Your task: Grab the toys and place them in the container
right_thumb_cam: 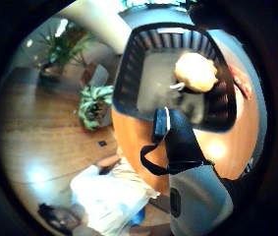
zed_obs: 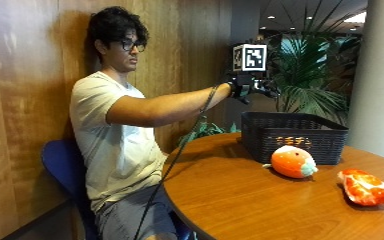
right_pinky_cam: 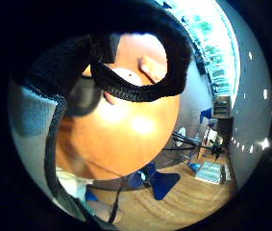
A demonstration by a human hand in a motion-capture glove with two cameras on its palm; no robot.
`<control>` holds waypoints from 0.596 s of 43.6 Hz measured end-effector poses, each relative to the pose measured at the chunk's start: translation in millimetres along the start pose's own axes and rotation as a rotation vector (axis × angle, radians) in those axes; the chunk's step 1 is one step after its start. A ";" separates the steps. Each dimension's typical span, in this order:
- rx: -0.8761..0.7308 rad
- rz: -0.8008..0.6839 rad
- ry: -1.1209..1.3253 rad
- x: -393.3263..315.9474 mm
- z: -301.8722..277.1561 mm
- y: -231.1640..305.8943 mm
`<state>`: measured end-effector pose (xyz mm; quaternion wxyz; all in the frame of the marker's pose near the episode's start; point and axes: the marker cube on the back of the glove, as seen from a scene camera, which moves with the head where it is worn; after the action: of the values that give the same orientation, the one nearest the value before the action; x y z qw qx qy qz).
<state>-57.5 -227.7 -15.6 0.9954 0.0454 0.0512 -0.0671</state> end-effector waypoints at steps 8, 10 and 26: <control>0.015 0.058 -0.057 27.2 9.3 58.9; 0.013 0.068 -0.063 34.7 12.6 72.6; 0.057 0.120 -0.096 70.8 40.4 145.6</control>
<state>36.3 -97.1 29.0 0.9972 0.0735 -0.0012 -0.0108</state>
